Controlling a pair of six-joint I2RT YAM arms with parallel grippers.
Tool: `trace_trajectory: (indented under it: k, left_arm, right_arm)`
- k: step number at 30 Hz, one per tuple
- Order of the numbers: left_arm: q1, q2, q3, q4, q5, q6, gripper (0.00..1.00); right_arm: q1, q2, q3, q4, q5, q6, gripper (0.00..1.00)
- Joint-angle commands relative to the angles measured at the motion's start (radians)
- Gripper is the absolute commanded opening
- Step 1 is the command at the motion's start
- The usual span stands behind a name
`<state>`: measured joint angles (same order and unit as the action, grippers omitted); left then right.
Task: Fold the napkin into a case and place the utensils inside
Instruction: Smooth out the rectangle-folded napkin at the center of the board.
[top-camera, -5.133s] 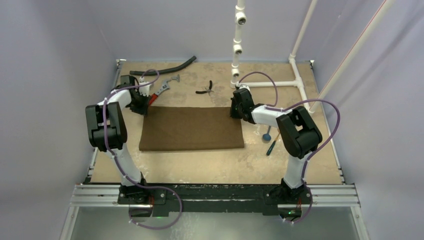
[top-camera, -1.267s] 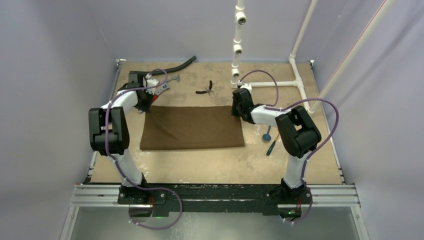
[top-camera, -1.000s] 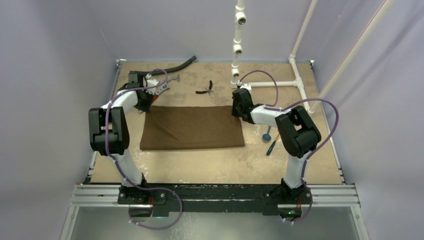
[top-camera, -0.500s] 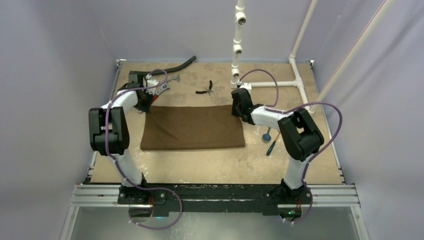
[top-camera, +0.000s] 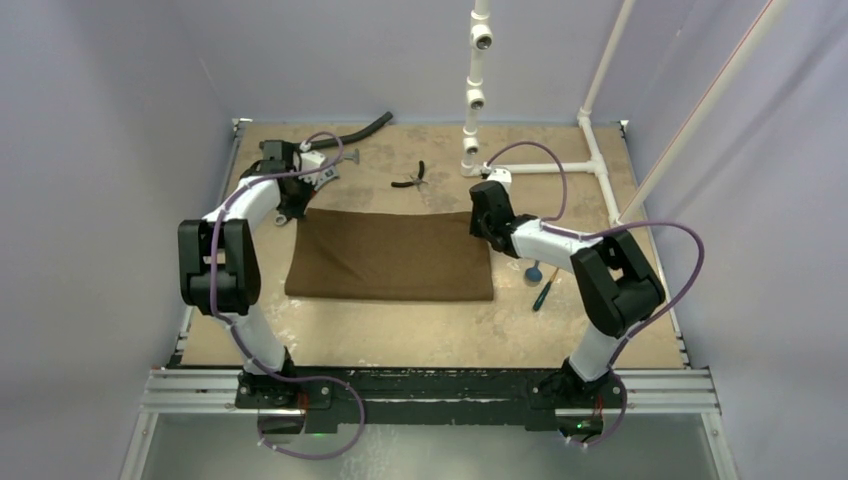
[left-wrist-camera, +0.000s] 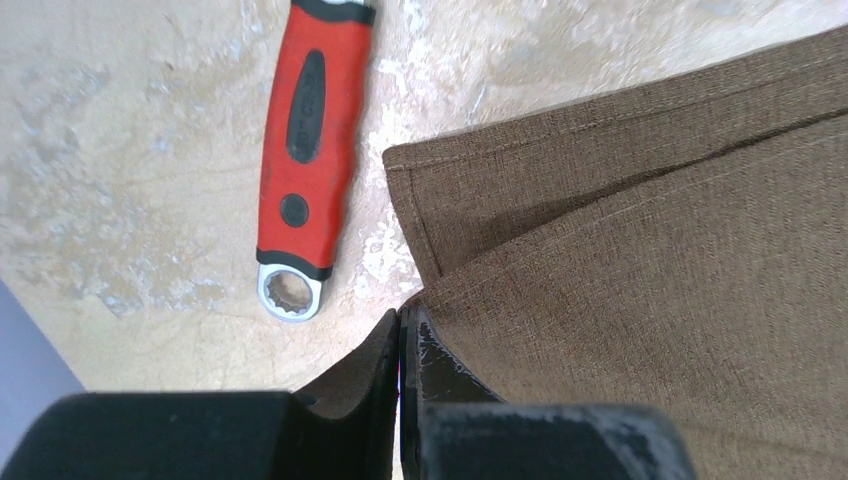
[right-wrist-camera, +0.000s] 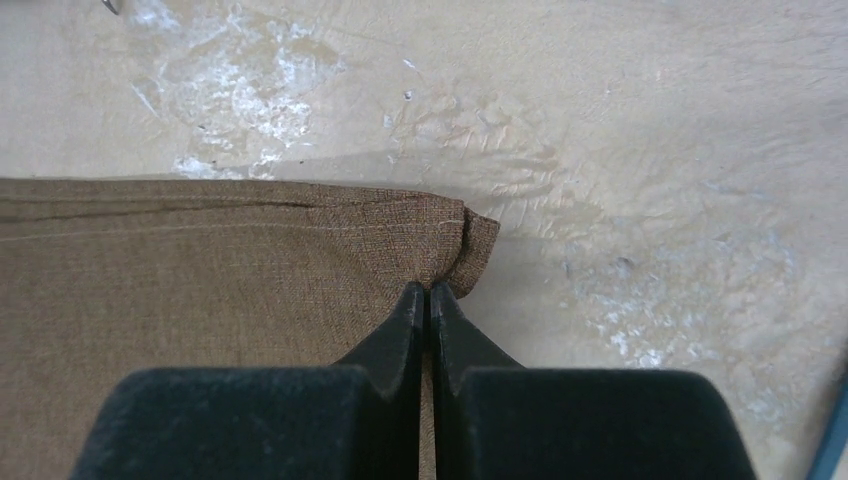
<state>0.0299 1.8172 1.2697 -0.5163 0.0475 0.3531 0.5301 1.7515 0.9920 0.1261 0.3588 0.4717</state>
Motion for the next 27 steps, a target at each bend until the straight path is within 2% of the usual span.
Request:
trace_trajectory:
  k: [1,10,13,16,20,25,27]
  left_arm:
    - [-0.022,-0.076,0.047,0.016,-0.014,-0.021,0.0]
    - [-0.077,-0.016,-0.009,0.16,-0.046,-0.023,0.0]
    - [-0.076,0.003,-0.028,0.212,-0.109,-0.007,0.0]
    - [-0.076,0.03,-0.049,0.244,-0.169,0.009,0.0]
    - [-0.076,0.062,-0.058,0.255,-0.201,0.011,0.0]
    - [-0.077,0.004,-0.079,0.31,-0.144,-0.006,0.0]
    - [-0.077,-0.016,-0.086,0.33,-0.111,-0.015,0.0]
  right_arm:
    - [0.004,-0.085,-0.033,0.018,0.049,0.013,0.0]
    - [0.004,-0.008,-0.055,-0.004,0.072,0.077,0.01]
    - [0.005,-0.013,-0.072,-0.018,0.096,0.101,0.03]
    - [0.004,0.0,-0.067,-0.019,0.091,0.102,0.16]
    - [0.005,-0.015,-0.041,-0.041,0.072,0.089,0.27]
    - [0.001,-0.027,0.039,-0.065,0.069,0.023,0.5]
    - [-0.001,0.0,0.079,-0.072,0.039,-0.009,0.54]
